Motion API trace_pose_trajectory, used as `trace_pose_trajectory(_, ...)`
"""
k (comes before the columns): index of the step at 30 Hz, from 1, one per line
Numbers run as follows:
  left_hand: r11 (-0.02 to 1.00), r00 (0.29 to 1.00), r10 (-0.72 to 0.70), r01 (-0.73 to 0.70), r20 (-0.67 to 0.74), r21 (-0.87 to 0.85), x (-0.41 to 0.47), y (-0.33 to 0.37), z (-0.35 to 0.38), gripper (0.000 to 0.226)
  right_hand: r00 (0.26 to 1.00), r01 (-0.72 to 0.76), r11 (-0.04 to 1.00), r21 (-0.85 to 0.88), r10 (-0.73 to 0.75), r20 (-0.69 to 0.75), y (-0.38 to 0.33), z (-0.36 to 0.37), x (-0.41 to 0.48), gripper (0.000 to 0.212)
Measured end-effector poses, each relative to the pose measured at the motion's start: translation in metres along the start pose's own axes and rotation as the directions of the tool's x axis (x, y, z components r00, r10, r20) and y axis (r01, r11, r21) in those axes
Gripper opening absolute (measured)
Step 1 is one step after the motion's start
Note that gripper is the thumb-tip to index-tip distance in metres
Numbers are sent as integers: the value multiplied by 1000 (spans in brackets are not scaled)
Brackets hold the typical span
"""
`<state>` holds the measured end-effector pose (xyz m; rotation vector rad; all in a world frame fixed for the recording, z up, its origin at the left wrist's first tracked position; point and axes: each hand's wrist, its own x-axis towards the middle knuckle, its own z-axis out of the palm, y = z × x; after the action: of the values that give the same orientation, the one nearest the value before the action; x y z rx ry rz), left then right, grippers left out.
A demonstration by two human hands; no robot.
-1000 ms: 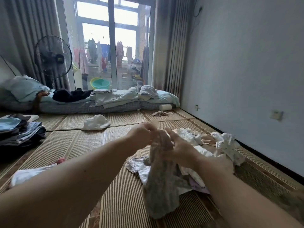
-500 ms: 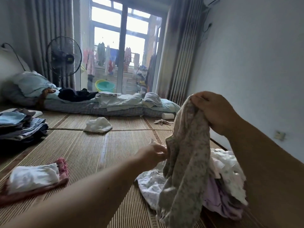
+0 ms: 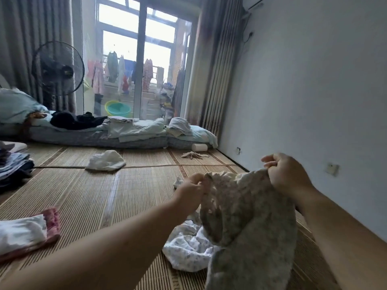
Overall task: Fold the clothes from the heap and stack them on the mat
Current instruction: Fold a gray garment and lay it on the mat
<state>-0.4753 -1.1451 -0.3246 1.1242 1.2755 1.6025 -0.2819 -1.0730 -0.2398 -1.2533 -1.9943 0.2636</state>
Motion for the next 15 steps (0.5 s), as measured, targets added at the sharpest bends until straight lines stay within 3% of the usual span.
trace_pose_trajectory(2,996,998,24,-19,-54,92,6,2,-4,25,973,-16,994,104,-9,232,3,15,-18,32)
trace_pose_trajectory(4,989,999,24,-18,-35,147,8,4,-3,26,893,-67,965,253,-55,446,-10,30,-38,43)
trace_pose_trajectory(6,965,1000,13,-19,23,262,4,8,2,26,853,28,978,206,-131,505,-21,48,-51,37)
trace_pose_trajectory(9,945,993,12,-51,121,322,-4,22,5,28,900,236,969,-76,-188,393,-32,58,-48,27)
trace_pose_trajectory(11,881,982,130,-176,134,439,-5,35,0,18,951,227,965,-132,-190,244,-40,47,-32,27)
trace_pose_trajectory(13,652,962,205,-271,179,708,-5,50,-6,8,967,240,964,-118,-226,119,-54,27,-13,27)
trace_pose_trajectory(14,539,950,252,-297,185,788,-5,56,-8,11,958,283,955,-95,-275,82,-62,18,-4,27)
trace_pose_trajectory(15,489,937,281,-326,208,809,-5,61,-6,12,947,320,943,-88,-315,63,-72,10,3,27)
